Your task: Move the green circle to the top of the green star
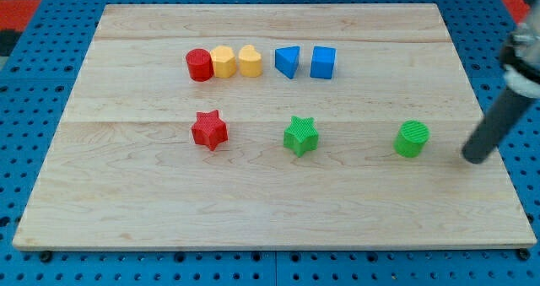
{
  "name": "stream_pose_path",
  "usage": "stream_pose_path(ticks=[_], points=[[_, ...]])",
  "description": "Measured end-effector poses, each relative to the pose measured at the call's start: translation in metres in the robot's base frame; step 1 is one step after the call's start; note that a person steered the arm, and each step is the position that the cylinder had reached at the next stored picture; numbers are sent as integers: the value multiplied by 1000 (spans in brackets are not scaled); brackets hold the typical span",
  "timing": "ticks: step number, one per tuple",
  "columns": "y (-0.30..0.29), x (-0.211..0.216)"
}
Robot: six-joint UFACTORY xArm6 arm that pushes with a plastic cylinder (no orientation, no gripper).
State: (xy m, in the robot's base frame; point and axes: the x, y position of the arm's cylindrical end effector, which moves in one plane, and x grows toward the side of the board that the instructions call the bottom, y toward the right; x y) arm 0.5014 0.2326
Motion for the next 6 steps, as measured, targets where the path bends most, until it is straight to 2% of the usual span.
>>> stream_pose_path(ticks=[1,2,4,6], points=[[-68,-23],[-106,-31],[-109,-38],[-168,-52]])
